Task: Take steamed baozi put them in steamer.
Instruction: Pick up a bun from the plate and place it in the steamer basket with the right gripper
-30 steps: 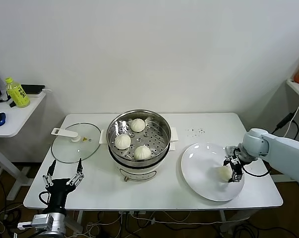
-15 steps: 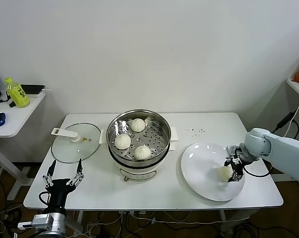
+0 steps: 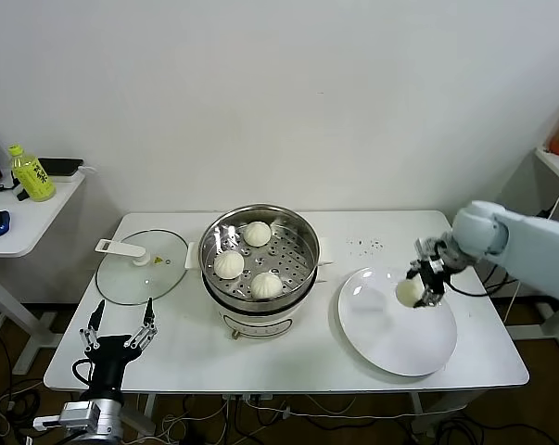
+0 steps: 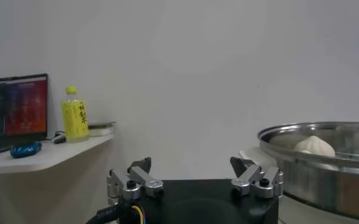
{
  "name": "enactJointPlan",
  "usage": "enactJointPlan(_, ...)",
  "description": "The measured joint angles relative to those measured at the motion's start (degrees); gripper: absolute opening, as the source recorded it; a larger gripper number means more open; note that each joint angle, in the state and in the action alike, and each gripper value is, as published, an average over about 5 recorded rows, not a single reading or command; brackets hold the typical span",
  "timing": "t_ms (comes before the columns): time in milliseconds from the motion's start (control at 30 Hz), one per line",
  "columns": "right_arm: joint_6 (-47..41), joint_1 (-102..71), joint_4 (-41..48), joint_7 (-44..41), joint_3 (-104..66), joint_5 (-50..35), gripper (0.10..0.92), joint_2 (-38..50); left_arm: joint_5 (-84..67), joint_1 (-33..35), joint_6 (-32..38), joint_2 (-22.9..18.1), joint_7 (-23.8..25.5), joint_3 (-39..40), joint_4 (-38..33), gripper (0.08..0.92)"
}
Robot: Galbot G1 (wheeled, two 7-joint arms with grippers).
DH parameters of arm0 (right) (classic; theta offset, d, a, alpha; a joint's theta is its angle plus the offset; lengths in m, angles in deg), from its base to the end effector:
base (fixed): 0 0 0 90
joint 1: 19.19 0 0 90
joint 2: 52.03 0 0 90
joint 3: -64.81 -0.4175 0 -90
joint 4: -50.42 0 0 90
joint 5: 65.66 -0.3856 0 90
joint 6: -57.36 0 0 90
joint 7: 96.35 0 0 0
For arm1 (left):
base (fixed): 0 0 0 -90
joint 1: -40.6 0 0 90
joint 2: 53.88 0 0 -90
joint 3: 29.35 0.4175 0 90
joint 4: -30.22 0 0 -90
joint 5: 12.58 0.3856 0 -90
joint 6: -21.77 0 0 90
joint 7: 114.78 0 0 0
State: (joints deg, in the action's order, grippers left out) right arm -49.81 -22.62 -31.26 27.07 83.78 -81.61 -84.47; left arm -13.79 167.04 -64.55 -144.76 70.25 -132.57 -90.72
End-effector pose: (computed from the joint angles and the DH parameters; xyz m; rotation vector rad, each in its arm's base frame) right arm 0.5500 -0.2059 -0.1572 1.2561 -1.3799 1.2831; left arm 0.1281 0.0723 -0.3685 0.1716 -3.0975 -0.1538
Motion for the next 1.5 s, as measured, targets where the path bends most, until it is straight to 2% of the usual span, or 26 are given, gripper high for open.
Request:
enactJointPlan(367, 0.2, 18.9, -0.7, -0.59, 10.9, -11.45, 0.67, -7.24, 0.48, -0.15, 0.34, 0.02, 0.06, 0.2, 0.52, 0.823)
enactJointPlan(700, -0.86, 26.26, 1.49, -0.82, 12.08, -18.51, 0.67, -16.09, 1.22, -0.45, 0.37, 0.04, 0.06, 0.58, 0.05, 0.823)
enactJointPlan(1233, -3.17, 21.94, 8.15, 0.11, 7.5, -19.74, 0.67, -31.0, 1.65, -0.76, 0.19, 0.2, 0.06, -0.13, -0.16, 0.823)
enactJointPlan(1500, -3.44, 17.17, 11.19, 0.35, 6.27, -18.27, 0.67, -35.16, 1.43, -0.7, 0.3, 0.35, 0.06, -0.65, 0.4, 0.823)
